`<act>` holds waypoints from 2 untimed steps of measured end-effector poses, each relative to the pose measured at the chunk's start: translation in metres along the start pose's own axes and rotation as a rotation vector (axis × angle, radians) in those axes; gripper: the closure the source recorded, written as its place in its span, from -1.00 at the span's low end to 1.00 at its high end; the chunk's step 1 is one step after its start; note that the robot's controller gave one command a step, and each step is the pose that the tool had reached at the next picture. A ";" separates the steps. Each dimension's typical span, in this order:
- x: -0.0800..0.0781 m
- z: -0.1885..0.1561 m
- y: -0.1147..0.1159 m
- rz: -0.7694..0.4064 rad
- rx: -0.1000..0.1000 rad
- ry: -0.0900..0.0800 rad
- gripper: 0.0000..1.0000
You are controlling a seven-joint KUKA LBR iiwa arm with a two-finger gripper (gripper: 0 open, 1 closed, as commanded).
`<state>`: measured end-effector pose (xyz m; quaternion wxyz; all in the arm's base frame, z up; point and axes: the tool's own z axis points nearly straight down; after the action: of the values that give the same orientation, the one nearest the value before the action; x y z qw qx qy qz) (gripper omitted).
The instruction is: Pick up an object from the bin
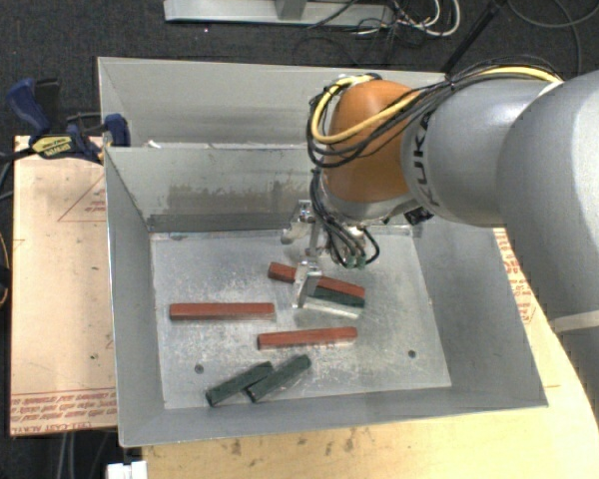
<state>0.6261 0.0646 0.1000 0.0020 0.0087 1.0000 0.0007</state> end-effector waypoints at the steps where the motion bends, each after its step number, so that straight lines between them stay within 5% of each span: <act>1: -0.011 0.025 -0.009 0.075 -0.004 -0.005 -1.00; 2: -0.023 0.025 -0.011 0.092 -0.007 -0.029 1.00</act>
Offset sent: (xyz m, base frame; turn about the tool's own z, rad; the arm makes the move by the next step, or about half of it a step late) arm 0.0072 -0.0093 -0.0300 0.1303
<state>0.6494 0.0533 0.0752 0.0167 0.0548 0.9983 0.0044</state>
